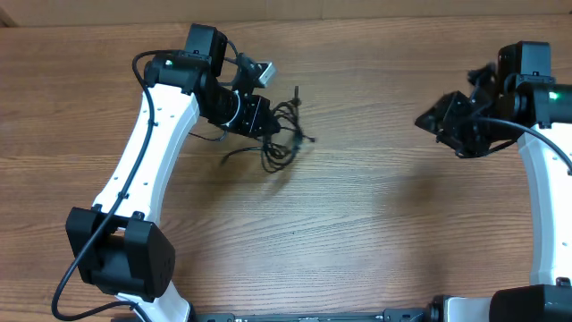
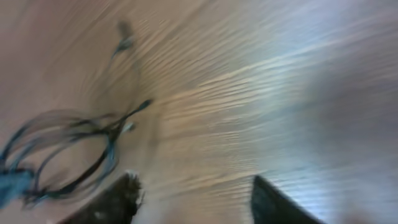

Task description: Untangle cables

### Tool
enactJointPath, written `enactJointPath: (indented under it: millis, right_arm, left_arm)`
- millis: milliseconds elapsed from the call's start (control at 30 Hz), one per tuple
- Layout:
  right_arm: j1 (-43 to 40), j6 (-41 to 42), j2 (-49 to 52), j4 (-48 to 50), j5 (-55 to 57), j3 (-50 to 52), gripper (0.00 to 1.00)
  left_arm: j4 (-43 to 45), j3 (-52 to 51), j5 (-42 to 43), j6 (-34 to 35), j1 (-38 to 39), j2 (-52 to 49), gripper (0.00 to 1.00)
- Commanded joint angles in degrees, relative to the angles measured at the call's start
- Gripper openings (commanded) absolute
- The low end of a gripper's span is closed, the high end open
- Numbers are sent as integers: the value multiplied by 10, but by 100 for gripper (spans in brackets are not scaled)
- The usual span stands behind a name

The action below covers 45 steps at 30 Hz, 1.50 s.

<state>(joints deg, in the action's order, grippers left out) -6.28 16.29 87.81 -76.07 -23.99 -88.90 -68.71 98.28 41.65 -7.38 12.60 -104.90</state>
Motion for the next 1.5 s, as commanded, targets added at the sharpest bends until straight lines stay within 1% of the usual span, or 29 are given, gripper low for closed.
enactJointPath:
  millis: [0, 100, 233, 300, 367, 500, 567, 600, 633, 667, 733, 833, 867, 900, 967, 1033, 1100, 1300, 1367, 1467]
  right_arm:
    - [10, -136, -5, 3, -189, 0, 68]
    - [25, -179, -12, 7, -256, 0, 70]
    - [73, -184, -15, 23, -267, 0, 69]
    - [106, -184, -15, 40, -267, 0, 68]
    - [141, -183, -14, 66, -267, 0, 67]
    - [203, -178, -14, 118, -264, 0, 64]
    - [229, -151, -14, 142, -247, 0, 63]
    - [243, -115, -14, 156, -225, 0, 60]
    - [250, -96, -13, 164, -214, 0, 59]
    - [263, -48, -13, 179, -190, 0, 57]
    - [279, 21, -12, 195, -157, 0, 54]
    - [306, 169, -9, 196, -62, 1, 51]
    - [313, 199, -9, 195, -41, 1, 50]
    - [326, 253, -8, 195, -2, 1, 49]
    - [343, 303, -5, 206, 33, 1, 50]
    - [357, 329, -1, 222, 50, 1, 50]
    - [367, 348, 5, 237, 62, 1, 51]
    - [371, 376, 24, 260, 77, 1, 50]
    - [371, 377, 33, 258, 82, 1, 50]
    - [371, 378, 45, 259, 86, 1, 49]
  left_arm:
    - [3, 10, 179, -80, -13, 18, 4]
    - [5, 10, 257, -90, -25, 18, 4]
    - [23, 10, 348, -89, -39, 18, 4]
    - [35, 10, 382, -78, -43, 18, 4]
    - [50, 10, 399, -50, -45, 18, 4]
    - [67, 10, 399, -4, -45, 18, 4]
    - [82, 10, 386, 28, -45, 18, 4]
    - [91, 10, 377, 45, -45, 18, 4]
    - [98, 10, 368, 58, -45, 18, 4]
    - [112, 10, 346, 87, -43, 18, 4]
    - [132, 10, 316, 130, -39, 18, 4]
    - [163, 10, 276, 187, -29, 18, 4]
    - [171, 10, 263, 205, -25, 18, 4]
    - [180, 10, 239, 234, -19, 18, 4]
    - [184, 10, 195, 277, -8, 18, 4]
    - [184, 10, 142, 340, 4, 18, 4]
    - [184, 10, 111, 387, 15, 18, 4]
    - [186, 10, 70, 507, 31, 18, 4]
    - [188, 10, 70, 522, 31, 18, 4]
    - [188, 10, 71, 522, 31, 18, 5]
